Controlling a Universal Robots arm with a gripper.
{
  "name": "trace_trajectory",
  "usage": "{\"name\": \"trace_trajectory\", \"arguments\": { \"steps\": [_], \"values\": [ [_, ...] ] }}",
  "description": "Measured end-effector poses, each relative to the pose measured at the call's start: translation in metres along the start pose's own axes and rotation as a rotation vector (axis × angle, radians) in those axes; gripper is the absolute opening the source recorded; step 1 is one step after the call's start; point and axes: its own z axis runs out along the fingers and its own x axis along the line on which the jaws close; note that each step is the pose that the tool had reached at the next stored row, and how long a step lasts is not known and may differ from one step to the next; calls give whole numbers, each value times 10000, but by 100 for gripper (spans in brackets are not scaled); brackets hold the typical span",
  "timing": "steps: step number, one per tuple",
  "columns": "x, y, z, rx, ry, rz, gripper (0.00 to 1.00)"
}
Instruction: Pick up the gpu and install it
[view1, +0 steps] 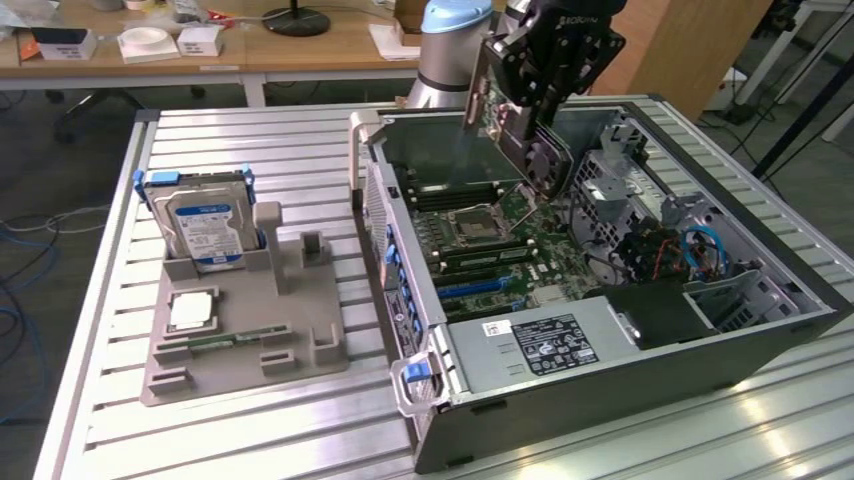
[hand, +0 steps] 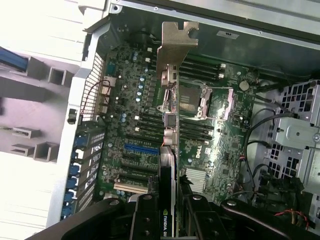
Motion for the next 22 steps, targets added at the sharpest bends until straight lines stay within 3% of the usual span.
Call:
{"name": "trace_trajectory", "arguments": {
  "steps": [22],
  "values": [
    [0, 0, 8, -16, 30, -671, 26]
  ]
}}
